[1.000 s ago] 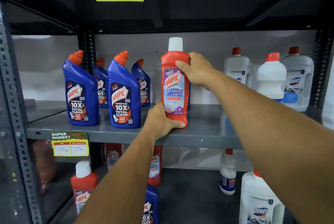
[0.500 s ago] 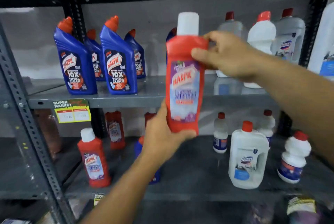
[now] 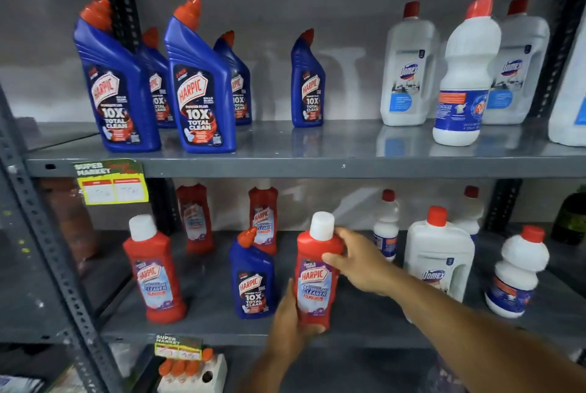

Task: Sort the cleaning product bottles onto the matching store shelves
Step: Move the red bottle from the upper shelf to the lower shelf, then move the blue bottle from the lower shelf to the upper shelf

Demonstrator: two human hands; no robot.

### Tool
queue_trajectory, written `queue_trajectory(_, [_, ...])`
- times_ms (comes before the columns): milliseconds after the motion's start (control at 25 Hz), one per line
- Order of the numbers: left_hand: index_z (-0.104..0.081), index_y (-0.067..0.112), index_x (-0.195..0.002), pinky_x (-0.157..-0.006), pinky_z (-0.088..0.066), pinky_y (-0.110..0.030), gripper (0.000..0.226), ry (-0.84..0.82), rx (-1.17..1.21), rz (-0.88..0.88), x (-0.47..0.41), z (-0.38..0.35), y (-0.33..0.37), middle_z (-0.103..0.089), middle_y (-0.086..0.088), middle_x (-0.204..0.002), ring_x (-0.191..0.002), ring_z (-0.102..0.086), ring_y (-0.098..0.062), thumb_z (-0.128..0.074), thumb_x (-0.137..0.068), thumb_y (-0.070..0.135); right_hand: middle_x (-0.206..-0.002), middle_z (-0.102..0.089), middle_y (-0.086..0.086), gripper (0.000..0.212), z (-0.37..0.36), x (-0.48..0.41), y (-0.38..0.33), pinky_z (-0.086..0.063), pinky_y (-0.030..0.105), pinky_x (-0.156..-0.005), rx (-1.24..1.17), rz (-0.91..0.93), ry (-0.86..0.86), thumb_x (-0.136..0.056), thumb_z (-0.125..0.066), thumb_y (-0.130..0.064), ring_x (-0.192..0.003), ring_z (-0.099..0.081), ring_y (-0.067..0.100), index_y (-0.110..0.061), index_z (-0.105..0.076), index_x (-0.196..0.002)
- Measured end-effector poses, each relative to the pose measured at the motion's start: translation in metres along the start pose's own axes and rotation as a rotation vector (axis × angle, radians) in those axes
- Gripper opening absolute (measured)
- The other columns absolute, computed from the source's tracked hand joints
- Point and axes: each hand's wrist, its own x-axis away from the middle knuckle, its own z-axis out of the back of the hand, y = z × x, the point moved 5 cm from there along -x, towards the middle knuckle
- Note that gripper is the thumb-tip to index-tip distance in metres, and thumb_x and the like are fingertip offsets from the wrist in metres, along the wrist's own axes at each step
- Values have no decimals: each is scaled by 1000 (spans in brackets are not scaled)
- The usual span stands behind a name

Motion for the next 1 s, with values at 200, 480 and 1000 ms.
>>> queue_trajectory(200, [-27, 25, -143, -96, -41, -15, 97, 27, 57, 95, -13, -14, -29, -52, 11, -130, -121, -51, -10, -83, -65, 10, -134, -59, 3, 50, -19, -23, 3, -48, 30, -92, 78, -28, -86, -91, -58, -25, -116, -59, 18, -22, -41, -138])
queue_trajectory(480, [-44, 16, -115, -103, -35, -15, 72, 454, 12, -27, 36, 39, -56, -49, -15, -116, -110, -48, -12, -88, -59, 26, -131, -49, -4, 68, -4, 10, -33, -37, 17, -100, 223, 311, 260, -87, -63, -31, -118, -47, 0, -24, -27, -144])
queue_trajectory(1000, [-66, 14, -105, -75, -49, -24, 50, 1, -233, 250, -32, 123, -83, -74, -3, -103, -85, -65, -12, -84, -58, 13, -134, -52, 16, 48, -139, -79, -59, -44, 35, -96, 142, -202, -75, -90, -56, -16, -119, -54, 33, -11, -37, -134])
